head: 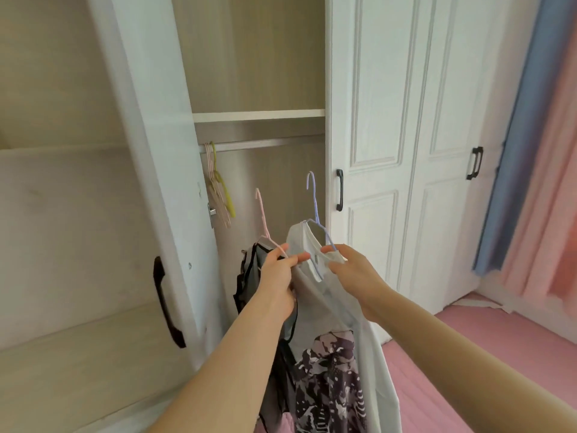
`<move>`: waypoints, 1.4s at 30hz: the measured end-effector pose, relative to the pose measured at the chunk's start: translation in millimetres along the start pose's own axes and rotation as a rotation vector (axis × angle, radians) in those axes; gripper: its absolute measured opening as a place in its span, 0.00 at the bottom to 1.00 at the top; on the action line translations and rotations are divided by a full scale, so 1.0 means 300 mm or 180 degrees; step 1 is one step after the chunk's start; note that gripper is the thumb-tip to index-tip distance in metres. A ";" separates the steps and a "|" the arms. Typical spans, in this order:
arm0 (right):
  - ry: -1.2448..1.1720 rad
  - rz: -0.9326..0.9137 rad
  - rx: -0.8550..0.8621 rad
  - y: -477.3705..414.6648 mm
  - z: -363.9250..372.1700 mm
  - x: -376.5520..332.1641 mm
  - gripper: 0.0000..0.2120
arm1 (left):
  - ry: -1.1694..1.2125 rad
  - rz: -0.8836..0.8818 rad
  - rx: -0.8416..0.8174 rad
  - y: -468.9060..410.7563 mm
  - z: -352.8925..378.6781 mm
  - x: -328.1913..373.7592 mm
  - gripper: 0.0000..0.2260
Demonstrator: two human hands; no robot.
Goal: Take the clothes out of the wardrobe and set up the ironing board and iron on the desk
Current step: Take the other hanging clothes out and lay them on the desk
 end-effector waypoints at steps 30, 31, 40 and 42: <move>0.0005 0.0070 -0.0283 0.999 -0.338 0.120 0.18 | 0.1336 -0.0525 -0.1023 0.974 -0.010 -0.019 0.09; 0.0047 0.0039 -0.0359 1.024 -0.351 0.122 0.18 | 0.1403 -0.0556 -0.1051 1.007 -0.003 -0.020 0.11; 0.0085 -0.0232 -0.1035 1.234 -0.417 0.144 0.18 | 0.1364 -0.0217 -0.1243 1.293 -0.017 -0.016 0.16; 0.0148 -0.0282 -0.1150 1.264 -0.409 0.152 0.17 | 0.1339 -0.0010 -0.1184 1.352 -0.032 0.003 0.15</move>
Point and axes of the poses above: each hand's wrist, its own y-axis away from the middle knuckle, its own z-axis out of the palm, x = y × z, the point moved 4 cm from there along -y, towards the middle knuckle, and after that the axes turned 5 degrees about z, right-handed, at the moved point
